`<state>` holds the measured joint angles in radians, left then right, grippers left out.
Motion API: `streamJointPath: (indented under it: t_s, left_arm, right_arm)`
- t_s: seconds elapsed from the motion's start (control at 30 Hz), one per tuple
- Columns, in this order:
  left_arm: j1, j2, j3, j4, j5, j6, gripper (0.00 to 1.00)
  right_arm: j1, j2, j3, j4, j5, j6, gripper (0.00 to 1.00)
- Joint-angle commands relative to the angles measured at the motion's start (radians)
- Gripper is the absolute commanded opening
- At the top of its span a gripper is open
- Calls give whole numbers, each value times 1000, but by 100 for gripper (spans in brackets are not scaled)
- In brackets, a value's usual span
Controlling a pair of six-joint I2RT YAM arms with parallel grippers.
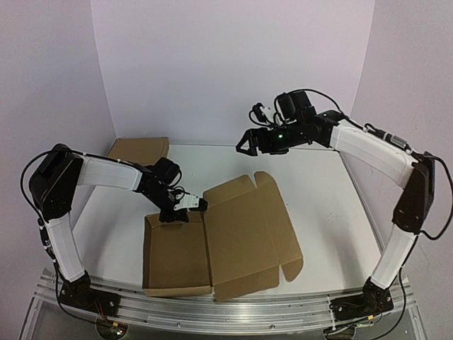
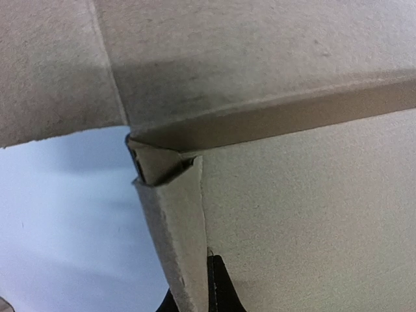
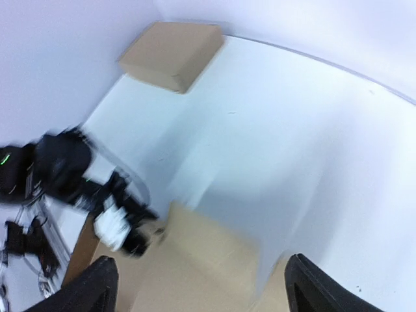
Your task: Fold the paper box
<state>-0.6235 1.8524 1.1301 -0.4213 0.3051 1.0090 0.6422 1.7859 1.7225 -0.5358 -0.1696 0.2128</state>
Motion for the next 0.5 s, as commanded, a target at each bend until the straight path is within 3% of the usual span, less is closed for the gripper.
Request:
streamJointPath:
  t_s: [0.0, 0.23, 0.37, 0.47]
  left_arm:
    - [-16, 42, 36, -101, 42, 117, 0]
    - [-17, 52, -43, 68, -137, 143, 0]
    - [-24, 21, -134, 245, -217, 213, 0]
    - [-30, -15, -168, 255, -167, 265, 0]
  right_arm:
    - [-86, 80, 33, -158, -32, -1, 98]
    - [-104, 12, -236, -151, -248, -4, 96]
    - [-102, 10, -295, -123, -357, -6, 92]
    - [-101, 19, -282, -93, -354, -58, 92]
